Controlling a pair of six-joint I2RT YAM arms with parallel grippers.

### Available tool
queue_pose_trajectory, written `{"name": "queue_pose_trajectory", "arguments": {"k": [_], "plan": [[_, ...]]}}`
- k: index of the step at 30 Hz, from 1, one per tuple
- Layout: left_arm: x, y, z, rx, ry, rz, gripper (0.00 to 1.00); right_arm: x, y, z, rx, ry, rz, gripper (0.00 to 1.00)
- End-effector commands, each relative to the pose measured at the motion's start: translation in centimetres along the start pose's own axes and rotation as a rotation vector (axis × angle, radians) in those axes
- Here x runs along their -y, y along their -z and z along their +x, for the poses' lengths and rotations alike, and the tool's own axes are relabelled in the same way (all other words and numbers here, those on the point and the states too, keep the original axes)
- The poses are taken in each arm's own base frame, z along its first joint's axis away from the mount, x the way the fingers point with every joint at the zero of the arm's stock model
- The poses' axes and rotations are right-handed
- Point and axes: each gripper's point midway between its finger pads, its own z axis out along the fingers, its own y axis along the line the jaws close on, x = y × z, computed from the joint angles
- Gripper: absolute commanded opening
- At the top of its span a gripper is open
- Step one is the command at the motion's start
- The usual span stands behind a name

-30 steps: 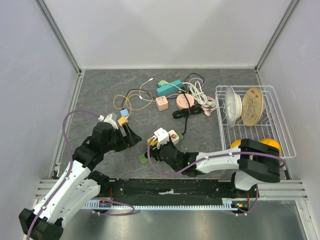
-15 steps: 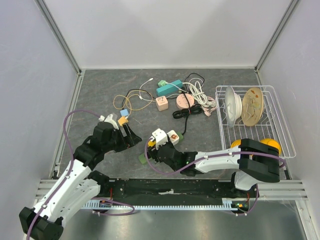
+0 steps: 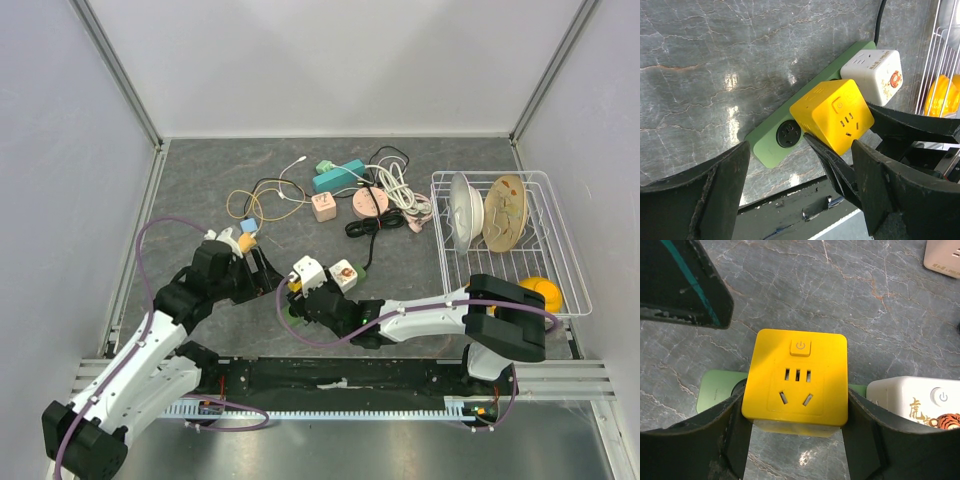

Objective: Insert the plug
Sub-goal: Insert the plug into the socket.

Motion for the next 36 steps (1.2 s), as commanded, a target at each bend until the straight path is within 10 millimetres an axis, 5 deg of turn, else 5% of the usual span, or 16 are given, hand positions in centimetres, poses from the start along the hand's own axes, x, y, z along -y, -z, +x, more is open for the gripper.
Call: {"name": "queue_pose_trajectory", "arguments": {"k": [1, 13, 24, 36], "plan": [[1.3, 0.1, -0.7, 0.013, -0.05, 0.061, 0.88, -1.8, 0.3, 3.5, -0.114, 0.009, -0.094, 0.0], [1.6, -1.1, 1.4, -0.075, -0.009, 0.13, 0.88, 0.1, 2.0, 10.1, -0.182, -0.035, -0.102, 0.0], [0.8, -2.2, 2.3, -0.125, -0.027, 0.107, 0.88, 0.0, 1.3, 9.9, -0.251, 0.054, -0.066, 0.0], [0.1, -3.6, 5.1, -0.23, 0.008, 0.129, 0.84, -0.2, 1.6, 12.9, -0.305, 0.032, -0.099, 0.0]]}}
